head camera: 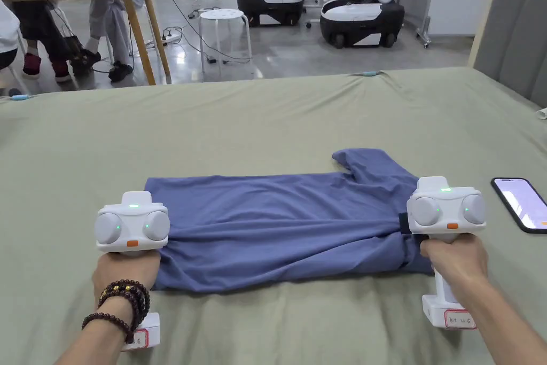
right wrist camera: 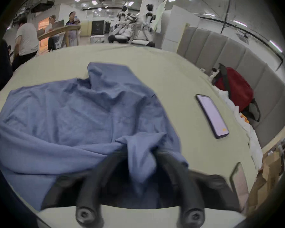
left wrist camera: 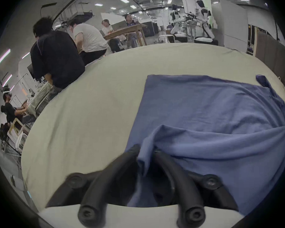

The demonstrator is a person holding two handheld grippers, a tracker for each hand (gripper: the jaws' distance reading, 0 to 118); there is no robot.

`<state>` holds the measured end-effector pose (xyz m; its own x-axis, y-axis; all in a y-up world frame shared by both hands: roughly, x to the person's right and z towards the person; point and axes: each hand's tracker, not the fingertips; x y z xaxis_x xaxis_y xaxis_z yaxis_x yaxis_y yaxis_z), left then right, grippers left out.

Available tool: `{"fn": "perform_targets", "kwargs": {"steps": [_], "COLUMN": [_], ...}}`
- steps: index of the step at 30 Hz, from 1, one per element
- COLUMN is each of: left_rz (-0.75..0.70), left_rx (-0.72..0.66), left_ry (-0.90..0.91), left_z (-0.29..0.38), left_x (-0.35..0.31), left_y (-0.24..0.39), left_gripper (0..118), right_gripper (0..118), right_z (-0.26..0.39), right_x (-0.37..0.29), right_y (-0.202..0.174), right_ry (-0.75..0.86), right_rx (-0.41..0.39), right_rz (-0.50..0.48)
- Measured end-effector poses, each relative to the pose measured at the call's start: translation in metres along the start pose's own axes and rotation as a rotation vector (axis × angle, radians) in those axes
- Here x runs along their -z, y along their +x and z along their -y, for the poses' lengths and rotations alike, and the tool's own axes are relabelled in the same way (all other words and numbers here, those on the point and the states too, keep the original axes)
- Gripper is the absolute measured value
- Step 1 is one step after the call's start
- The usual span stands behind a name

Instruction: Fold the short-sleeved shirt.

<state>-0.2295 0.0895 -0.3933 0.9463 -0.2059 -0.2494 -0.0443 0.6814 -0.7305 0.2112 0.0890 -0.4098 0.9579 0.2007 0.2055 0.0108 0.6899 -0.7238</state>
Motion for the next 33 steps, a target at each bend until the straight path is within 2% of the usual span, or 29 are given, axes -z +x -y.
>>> {"fn": "perform_targets", "kwargs": {"steps": [1,2,3,6,7,8,9,10,11,12,13,18,25,26,28,29,33], "left_rz": [-0.005,-0.009,-0.016,-0.012,-0.015,-0.019,-0.022,-0.015,-0.001,0.006,0.022,0.044,0.043,0.049,0.069,0.081,0.094], "left_rx": [-0.013,-0.018,-0.024,-0.030,-0.023,-0.023,-0.031,-0.045,-0.063,-0.072,-0.079,-0.085,-0.116,-0.115,-0.121,-0.131,-0.114], "left_ry": [0.011,0.023,0.038,0.106,0.103,0.100,0.100,0.101,0.108,0.102,0.087,0.084,0.111,0.111,0.087,0.076,0.041], "left_z": [0.001,0.001,0.003,0.019,0.027,0.036,0.046,0.058,0.067,0.077,0.087,0.115,0.093,0.089,0.081,0.077,0.064], "left_x": [-0.011,-0.017,-0.026,-0.058,-0.067,-0.076,-0.086,-0.095,-0.102,-0.109,-0.116,-0.134,-0.135,-0.131,-0.120,-0.115,-0.081], "left_y": [-0.004,-0.007,-0.011,-0.020,-0.023,-0.024,-0.026,-0.029,-0.031,-0.033,-0.037,-0.049,-0.060,-0.059,-0.056,-0.052,-0.038], "left_gripper": [68,105,118,114,113,107,92,71,28,2,0,0,1,23,73,88,85], "right_gripper": [85,107,113,107,102,91,77,53,14,1,0,0,0,0,0,0,0], "right_z": [0.000,0.000,0.001,0.009,0.016,0.023,0.033,0.043,0.051,0.061,0.070,0.097,0.090,0.089,0.087,0.088,0.089], "right_x": [-0.010,-0.021,-0.039,-0.084,-0.098,-0.110,-0.122,-0.131,-0.137,-0.144,-0.148,-0.161,-0.169,-0.168,-0.163,-0.160,-0.145], "right_y": [0.002,0.003,0.004,0.005,0.004,0.002,0.001,-0.001,-0.002,-0.003,-0.004,-0.011,-0.012,-0.012,-0.013,-0.013,-0.018], "right_ry": [0.032,0.065,0.110,0.153,0.157,0.159,0.158,0.152,0.150,0.145,0.137,0.132,0.153,0.155,0.154,0.151,0.136], "right_rx": [-0.010,-0.019,-0.025,-0.043,-0.049,-0.053,-0.065,-0.072,-0.071,-0.077,-0.083,-0.093,-0.082,-0.080,-0.080,-0.079,-0.088], "right_rz": [0.021,0.035,0.036,0.025,0.029,0.033,0.029,0.020,0.017,0.000,-0.027,-0.066,-0.098,-0.101,-0.108,-0.111,-0.124]}}
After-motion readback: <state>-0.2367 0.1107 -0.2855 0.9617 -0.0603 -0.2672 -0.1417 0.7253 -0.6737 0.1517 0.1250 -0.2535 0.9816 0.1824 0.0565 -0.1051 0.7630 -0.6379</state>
